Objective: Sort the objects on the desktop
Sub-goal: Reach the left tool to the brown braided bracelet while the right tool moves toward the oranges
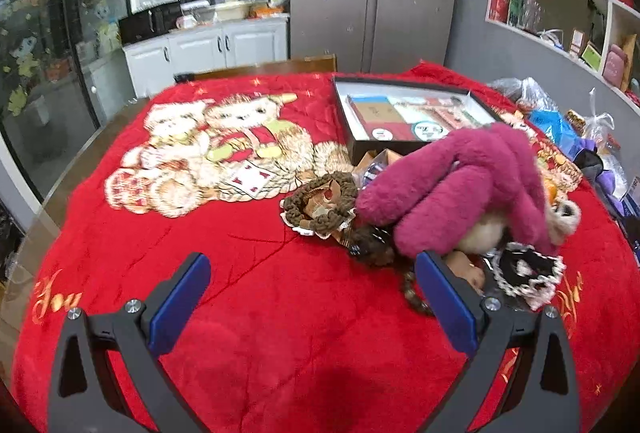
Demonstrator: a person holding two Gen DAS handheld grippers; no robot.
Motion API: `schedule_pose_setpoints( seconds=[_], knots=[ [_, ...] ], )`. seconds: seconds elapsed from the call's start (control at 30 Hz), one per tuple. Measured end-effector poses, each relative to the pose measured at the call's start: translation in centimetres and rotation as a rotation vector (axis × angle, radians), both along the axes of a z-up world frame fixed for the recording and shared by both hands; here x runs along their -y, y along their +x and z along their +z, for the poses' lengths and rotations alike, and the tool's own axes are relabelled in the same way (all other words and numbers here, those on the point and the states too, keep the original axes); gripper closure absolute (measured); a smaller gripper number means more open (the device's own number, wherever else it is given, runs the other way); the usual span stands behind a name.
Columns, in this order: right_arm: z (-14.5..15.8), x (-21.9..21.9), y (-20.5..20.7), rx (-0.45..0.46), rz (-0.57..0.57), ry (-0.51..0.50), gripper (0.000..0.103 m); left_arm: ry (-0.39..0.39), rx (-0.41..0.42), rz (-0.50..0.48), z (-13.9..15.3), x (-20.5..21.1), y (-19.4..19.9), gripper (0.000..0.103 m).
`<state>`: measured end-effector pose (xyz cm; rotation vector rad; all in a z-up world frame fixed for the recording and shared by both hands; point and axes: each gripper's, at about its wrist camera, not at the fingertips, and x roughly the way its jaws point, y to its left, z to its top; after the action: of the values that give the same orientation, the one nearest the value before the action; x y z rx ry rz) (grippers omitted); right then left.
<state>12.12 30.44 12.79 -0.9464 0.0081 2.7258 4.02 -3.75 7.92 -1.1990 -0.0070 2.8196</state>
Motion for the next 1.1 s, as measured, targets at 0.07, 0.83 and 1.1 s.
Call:
schedule_pose_setpoints(
  seconds=[0.07,0.83,1.1],
  knots=[
    [-0.1,-0.4,-0.9,0.007,-0.012,-0.001,0.000,0.004,0.012,-0.014,-0.9,-0.1,-1.4,0.000],
    [-3.3,-3.3,-10.7,0.093,-0.043,-0.012,0.000,-0.023,0.017,-0.045,-4.9,1.2,-7.8,0.000],
    [-4.4,-2.9,-12.1,0.113,-0.011,-0.027,0.000,0.039,0.032,-0.093,-5.7,1.3,-8.1,0.045]
  ],
)
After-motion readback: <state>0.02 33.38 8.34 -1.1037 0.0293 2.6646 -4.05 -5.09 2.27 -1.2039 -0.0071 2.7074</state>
